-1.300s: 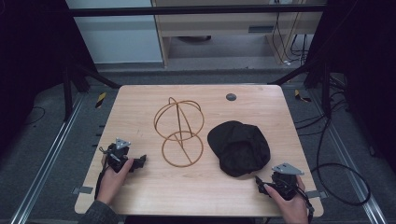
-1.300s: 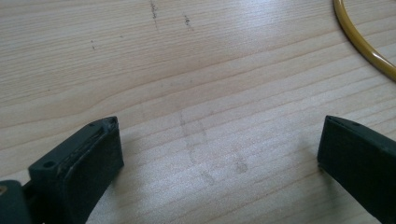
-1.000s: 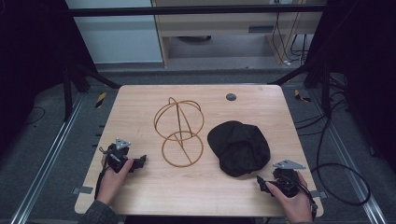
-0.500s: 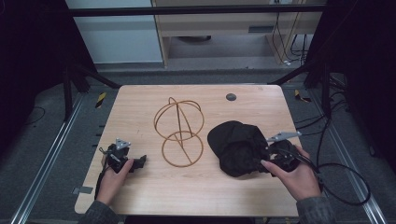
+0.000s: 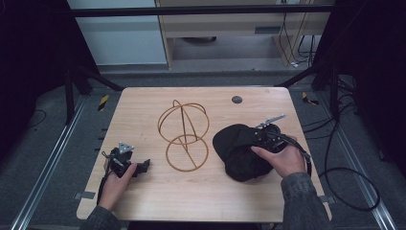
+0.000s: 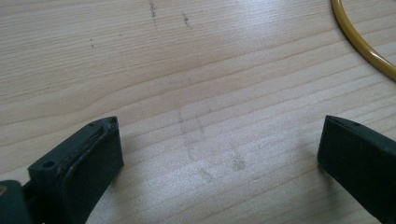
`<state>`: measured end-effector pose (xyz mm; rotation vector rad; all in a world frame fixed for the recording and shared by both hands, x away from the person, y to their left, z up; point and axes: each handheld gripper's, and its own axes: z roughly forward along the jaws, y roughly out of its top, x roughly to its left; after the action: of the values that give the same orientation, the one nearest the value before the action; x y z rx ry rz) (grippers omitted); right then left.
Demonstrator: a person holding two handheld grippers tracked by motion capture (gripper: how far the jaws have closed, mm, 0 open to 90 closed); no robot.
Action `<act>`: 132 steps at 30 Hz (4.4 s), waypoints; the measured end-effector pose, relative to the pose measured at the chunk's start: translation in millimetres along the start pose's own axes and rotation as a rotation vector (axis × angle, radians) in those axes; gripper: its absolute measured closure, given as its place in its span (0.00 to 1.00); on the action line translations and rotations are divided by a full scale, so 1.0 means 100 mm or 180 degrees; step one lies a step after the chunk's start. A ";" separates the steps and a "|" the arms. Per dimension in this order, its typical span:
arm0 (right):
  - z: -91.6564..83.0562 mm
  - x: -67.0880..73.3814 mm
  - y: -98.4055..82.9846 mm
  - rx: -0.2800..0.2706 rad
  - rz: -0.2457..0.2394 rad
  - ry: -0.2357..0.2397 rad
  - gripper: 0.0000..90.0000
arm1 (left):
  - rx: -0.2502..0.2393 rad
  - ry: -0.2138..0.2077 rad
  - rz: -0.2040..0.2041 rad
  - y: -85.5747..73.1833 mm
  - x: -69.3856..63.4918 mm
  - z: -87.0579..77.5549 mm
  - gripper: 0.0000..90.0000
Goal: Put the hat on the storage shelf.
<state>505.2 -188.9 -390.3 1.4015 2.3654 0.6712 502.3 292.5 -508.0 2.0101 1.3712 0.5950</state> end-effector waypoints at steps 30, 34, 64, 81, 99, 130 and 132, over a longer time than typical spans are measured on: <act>-0.10 -0.12 0.12 0.0093 -0.0062 0.0296 0.97 | 0.0004 -0.0020 0.0020 0.00 -0.02 0.00 0.00; -0.16 -0.10 0.17 0.0080 -0.0086 0.0288 0.97 | -0.0001 -0.0021 0.0020 0.00 -0.02 0.00 0.00; -1.06 -0.19 0.57 -0.0644 0.0104 0.0214 0.97 | -0.0008 -0.0026 0.0027 0.00 -0.02 0.00 0.00; -1.28 -0.03 0.87 -0.0867 0.0031 0.0227 0.97 | 0.0002 -0.0029 0.0032 0.00 -0.02 0.00 0.00; -1.53 0.16 1.07 -0.1129 -0.0031 0.0257 0.97 | 0.0010 -0.0029 0.0035 0.00 -0.02 -0.01 0.00; -1.45 0.83 1.53 -0.1313 -0.0331 0.0630 0.97 | 0.0003 -0.0041 0.0048 0.00 -0.03 -0.01 0.00; -1.42 0.88 1.55 -0.1297 -0.0353 0.0658 0.97 | 0.0004 -0.0040 0.0056 0.00 -0.03 -0.01 0.00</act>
<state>508.8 -80.8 -189.4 1.0613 2.2587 1.2337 500.7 289.7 -507.7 2.0255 1.3482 0.5884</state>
